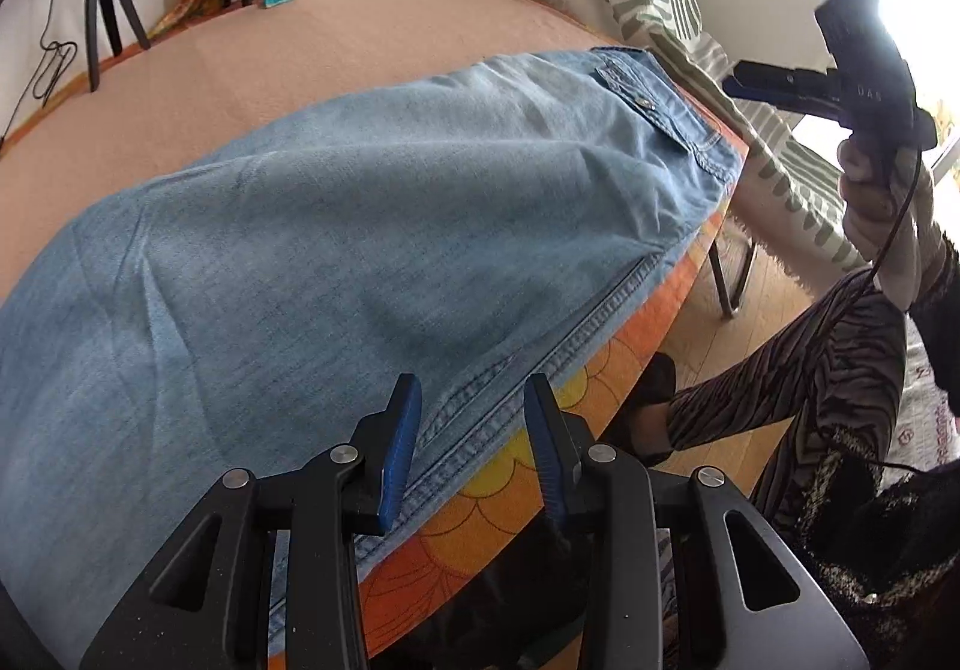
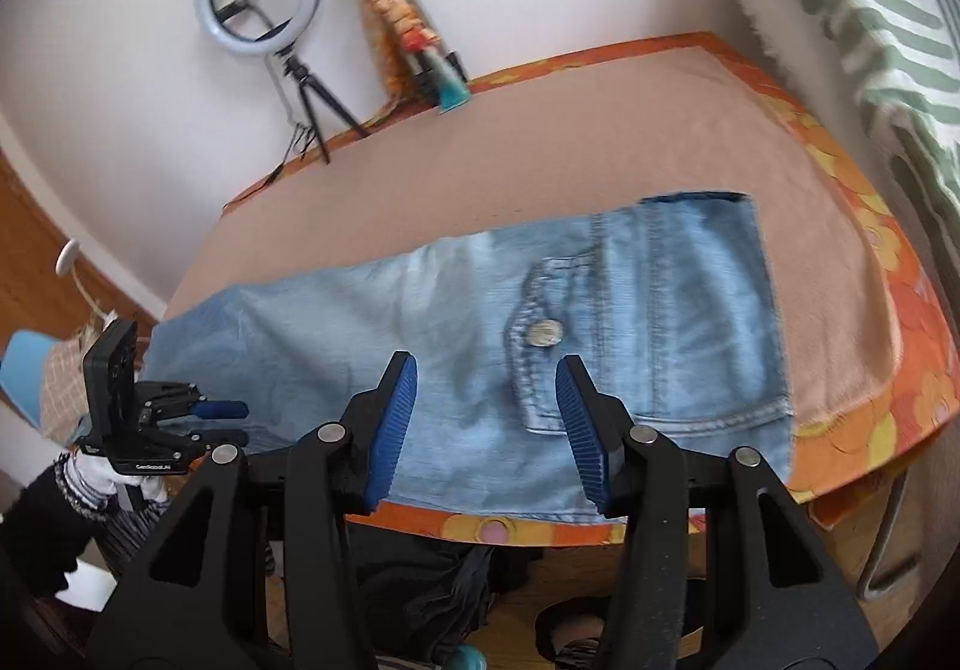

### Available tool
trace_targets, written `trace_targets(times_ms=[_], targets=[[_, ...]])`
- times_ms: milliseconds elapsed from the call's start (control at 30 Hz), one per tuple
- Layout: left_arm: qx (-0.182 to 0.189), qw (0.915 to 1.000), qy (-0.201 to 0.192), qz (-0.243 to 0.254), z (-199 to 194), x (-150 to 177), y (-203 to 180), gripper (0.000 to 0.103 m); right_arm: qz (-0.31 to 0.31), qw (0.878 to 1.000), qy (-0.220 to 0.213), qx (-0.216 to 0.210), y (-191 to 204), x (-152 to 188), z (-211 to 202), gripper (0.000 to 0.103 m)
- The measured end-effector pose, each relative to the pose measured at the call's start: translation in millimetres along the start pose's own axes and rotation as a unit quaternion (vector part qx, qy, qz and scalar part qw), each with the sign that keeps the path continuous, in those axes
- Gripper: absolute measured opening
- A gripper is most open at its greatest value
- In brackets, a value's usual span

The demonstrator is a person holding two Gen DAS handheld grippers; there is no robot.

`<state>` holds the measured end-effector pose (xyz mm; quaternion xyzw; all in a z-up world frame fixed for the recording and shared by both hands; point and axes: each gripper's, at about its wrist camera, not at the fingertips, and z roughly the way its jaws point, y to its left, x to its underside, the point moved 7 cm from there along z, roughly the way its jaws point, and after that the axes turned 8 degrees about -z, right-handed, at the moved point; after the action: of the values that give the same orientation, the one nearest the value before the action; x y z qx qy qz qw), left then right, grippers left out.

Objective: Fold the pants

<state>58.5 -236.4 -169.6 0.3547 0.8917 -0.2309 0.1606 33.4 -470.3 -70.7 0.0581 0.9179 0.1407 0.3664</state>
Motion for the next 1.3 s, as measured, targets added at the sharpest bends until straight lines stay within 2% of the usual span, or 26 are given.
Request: trace_targets(times_ms=[67,167,267,300,333,433,567,633,833,900,1033,1067,1167,1200,1300], targets=[[-0.012,0.9999,0.004,0.009,5.0,2.2,0.6,0.034,-0.038,0.998,0.02,-0.036,26.1,-2.3,20.3,0.051],[-0.026,0.9995,0.0,0.02,10.8,2.3,3.2,0.034,-0.111,0.99,0.062,-0.057,68.1,5.4,51.7,0.051],[-0.033,0.998,-0.007,0.054,13.7,2.4,0.1,0.034,-0.165,0.979,0.095,-0.076,103.0,17.5,77.9,0.051],[-0.034,0.9976,-0.007,0.06,13.7,2.6,0.3,0.03,-0.181,0.975,0.101,-0.075,111.7,20.7,85.6,0.051],[-0.033,0.9976,-0.007,0.061,12.4,2.9,1.7,0.017,-0.192,0.973,0.107,-0.077,118.5,23.4,92.6,0.051],[-0.018,0.9985,-0.01,0.052,6.8,1.0,6.0,0.007,-0.198,0.967,0.123,-0.101,133.5,30.2,111.3,0.051],[0.007,0.9995,-0.012,0.03,-5.4,0.6,8.8,0.006,-0.206,0.962,0.148,-0.103,139.5,38.8,135.0,0.051],[0.025,0.9995,-0.013,0.016,-15.1,2.1,11.4,0.006,-0.211,0.955,0.174,-0.116,143.9,50.6,144.1,0.051],[0.026,0.9982,-0.053,-0.01,-38.4,-13.5,18.2,0.007,-0.232,0.937,0.21,-0.152,157.8,68.2,137.1,0.052],[0.015,0.998,-0.06,-0.008,-35.9,-20.9,22.4,0.007,-0.232,0.937,0.205,-0.162,157.3,56.3,130.3,0.052],[0.009,0.9973,-0.071,-0.016,-31.3,-31.4,30.5,0.007,-0.231,0.947,0.154,-0.16,150.1,7.5,114.2,0.053],[0.008,0.997,-0.075,-0.019,-31.5,-34.6,33.2,0.007,-0.234,0.95,0.142,-0.152,145.4,-6.8,113.4,0.055],[0.002,0.9954,-0.089,-0.034,-38.4,-44.2,44.1,0.02,-0.234,0.958,0.116,-0.121,123.2,-47.6,124.7,0.078],[0.001,0.9948,-0.094,-0.041,-41.9,-47.3,48.6,0.023,-0.233,0.96,0.109,-0.107,115.0,-58.7,132.5,0.079],[-0.003,0.9927,-0.105,-0.059,-50.0,-58.4,61.5,0.023,-0.239,0.96,0.116,-0.088,93.7,-79.9,161.0,0.079]])
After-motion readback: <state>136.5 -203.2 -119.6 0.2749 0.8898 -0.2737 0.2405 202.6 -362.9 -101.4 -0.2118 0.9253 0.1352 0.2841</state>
